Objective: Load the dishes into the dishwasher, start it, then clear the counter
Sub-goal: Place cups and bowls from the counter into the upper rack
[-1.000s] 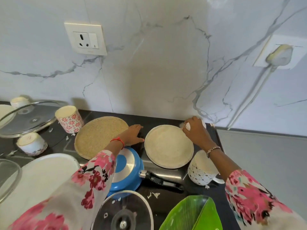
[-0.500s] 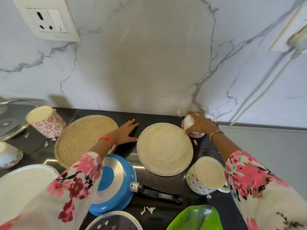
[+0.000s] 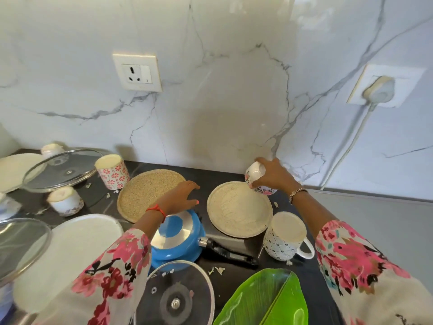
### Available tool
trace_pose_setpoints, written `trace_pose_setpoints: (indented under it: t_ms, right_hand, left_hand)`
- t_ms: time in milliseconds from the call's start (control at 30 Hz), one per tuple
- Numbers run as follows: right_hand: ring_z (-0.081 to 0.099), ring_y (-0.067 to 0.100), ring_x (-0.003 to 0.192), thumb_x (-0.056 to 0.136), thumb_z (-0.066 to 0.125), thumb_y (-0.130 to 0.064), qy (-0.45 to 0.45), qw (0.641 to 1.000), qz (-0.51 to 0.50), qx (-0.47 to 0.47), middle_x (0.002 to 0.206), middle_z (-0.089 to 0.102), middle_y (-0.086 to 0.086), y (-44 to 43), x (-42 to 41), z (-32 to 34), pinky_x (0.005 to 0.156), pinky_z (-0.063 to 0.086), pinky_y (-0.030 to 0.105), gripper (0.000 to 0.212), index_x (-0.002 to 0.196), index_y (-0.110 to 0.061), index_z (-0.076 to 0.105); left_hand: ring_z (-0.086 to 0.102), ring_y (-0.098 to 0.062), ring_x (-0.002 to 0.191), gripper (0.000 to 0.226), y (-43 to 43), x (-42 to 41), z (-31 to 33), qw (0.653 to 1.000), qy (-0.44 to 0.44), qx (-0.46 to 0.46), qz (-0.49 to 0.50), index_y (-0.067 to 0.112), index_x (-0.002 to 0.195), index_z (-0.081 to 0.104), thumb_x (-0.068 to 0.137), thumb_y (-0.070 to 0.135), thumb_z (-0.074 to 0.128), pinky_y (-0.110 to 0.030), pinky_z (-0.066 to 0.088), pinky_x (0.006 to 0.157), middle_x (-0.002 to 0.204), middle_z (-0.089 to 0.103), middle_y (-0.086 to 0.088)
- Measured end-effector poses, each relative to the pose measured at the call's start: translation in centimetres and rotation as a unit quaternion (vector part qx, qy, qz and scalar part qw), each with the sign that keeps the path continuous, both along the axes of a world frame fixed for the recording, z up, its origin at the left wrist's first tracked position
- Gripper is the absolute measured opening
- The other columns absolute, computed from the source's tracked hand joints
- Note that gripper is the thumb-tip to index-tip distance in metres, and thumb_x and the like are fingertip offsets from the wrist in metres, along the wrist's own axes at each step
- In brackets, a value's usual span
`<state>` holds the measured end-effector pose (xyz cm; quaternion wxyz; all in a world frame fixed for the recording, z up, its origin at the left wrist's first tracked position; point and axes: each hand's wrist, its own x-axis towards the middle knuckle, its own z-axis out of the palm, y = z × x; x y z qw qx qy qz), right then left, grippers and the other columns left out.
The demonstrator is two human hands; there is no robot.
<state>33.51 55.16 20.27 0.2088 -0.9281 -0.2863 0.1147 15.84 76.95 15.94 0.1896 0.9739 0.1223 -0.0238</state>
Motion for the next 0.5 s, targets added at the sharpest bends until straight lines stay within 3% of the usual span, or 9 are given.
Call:
trace_pose_setpoints:
  t_ms: [100, 300, 433, 500]
  right_hand:
    - [0.047, 0.036, 0.117, 0.067, 0.079, -0.037, -0.013, 0.999, 0.039, 0.007, 0.132, 0.036, 0.014, 0.1, -4.2, 0.3, 0.098, 0.046, 0.044, 0.086, 0.138, -0.028, 0.031]
    - [0.046, 0.038, 0.120, 0.065, 0.079, -0.035, -0.019, 0.997, 0.070, -0.023, 0.136, 0.033, 0.013, -2.3, -14.6, 1.0, 0.102, 0.040, 0.045, 0.088, 0.139, -0.034, 0.031]
    - [0.042, 0.037, 0.124, 0.064, 0.078, -0.033, -0.025, 0.997, 0.065, -0.023, 0.138, 0.031, 0.015, -6.2, -22.8, 0.0, 0.100, 0.039, 0.042, 0.091, 0.141, -0.035, 0.030]
    - [0.046, 0.036, 0.119, 0.063, 0.079, -0.033, -0.023, 0.998, 0.062, -0.020, 0.136, 0.033, 0.014, -9.0, -27.5, -0.6, 0.097, 0.042, 0.040, 0.091, 0.140, -0.035, 0.030]
  left_hand:
    - [0.039, -0.022, 0.128, 0.045, -1.1, -4.0, 0.2, 0.999, -0.041, -0.002, 0.032, 0.011, 0.132, 0.044, 0.089, 0.024, 0.055, -0.030, 0.029, 0.104, 0.138, 0.044, -0.005]
    - [0.053, -0.026, 0.113, 0.048, -4.4, -14.5, 0.6, 0.990, -0.121, -0.033, 0.068, 0.008, 0.115, 0.057, 0.079, 0.040, 0.051, -0.036, 0.041, 0.098, 0.120, 0.058, -0.009]
    - [0.056, -0.027, 0.111, 0.033, -8.6, -22.0, -0.5, 0.982, -0.174, -0.024, 0.072, 0.005, 0.112, 0.059, 0.082, 0.016, 0.062, -0.033, 0.040, 0.096, 0.116, 0.061, -0.013]
    - [0.059, -0.029, 0.105, 0.033, -11.4, -26.4, -1.5, 0.981, -0.180, -0.037, 0.061, 0.004, 0.106, 0.061, 0.079, 0.022, 0.056, -0.034, 0.043, 0.093, 0.108, 0.063, -0.014]
